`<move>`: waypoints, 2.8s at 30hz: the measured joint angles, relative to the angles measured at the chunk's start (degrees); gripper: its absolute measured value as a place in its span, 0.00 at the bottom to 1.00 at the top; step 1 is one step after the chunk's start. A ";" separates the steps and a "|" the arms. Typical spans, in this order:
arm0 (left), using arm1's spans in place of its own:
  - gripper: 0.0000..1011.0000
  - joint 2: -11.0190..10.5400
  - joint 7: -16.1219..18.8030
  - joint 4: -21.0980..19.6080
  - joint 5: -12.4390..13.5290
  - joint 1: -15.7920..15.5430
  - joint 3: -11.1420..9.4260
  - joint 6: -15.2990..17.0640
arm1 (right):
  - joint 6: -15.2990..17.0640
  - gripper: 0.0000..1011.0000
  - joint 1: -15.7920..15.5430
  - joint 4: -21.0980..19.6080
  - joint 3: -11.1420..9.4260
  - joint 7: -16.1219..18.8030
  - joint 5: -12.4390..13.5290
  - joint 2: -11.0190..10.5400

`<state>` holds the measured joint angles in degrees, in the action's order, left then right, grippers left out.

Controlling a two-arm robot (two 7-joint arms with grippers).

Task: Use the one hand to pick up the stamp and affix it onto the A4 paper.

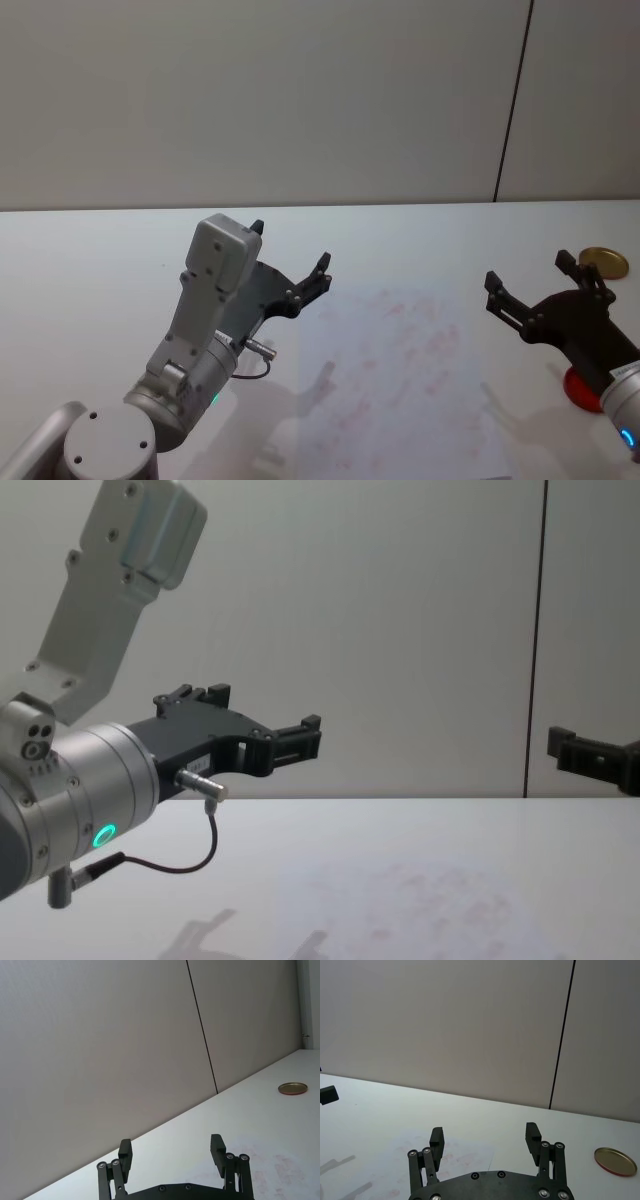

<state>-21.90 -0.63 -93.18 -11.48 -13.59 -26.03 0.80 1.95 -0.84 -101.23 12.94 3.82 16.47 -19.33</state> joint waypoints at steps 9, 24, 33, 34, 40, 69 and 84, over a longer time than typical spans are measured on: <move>0.98 0.00 0.00 0.00 0.00 0.00 0.00 0.00 | 0.00 0.99 0.00 0.00 0.00 0.00 0.00 0.00; 0.98 0.00 0.00 0.00 0.00 0.00 0.00 0.00 | 0.12 0.99 0.14 0.17 -0.12 0.03 -0.16 -0.01; 0.98 0.01 0.00 0.00 0.00 0.00 0.00 0.00 | 1.52 0.99 0.59 1.12 -0.96 -0.18 -0.93 -0.72; 0.98 0.00 0.00 0.00 0.00 0.00 0.00 0.00 | 1.67 0.99 0.61 1.20 -1.07 -0.24 -0.97 -0.83; 0.98 0.00 0.00 0.00 0.00 0.00 0.00 0.00 | 3.64 0.99 0.68 1.75 -2.02 -0.97 -1.25 -1.77; 0.98 0.00 0.00 0.00 0.00 0.00 0.00 0.00 | 16.73 0.99 3.27 4.84 -4.91 0.30 2.51 -3.22; 0.98 0.00 0.00 0.00 0.00 0.00 0.00 0.00 | 19.93 0.99 3.18 4.92 -5.49 1.41 3.38 -3.73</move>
<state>-21.89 -0.62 -93.18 -11.48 -13.59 -26.02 0.80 21.88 2.34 -96.31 7.45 5.23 19.84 -23.07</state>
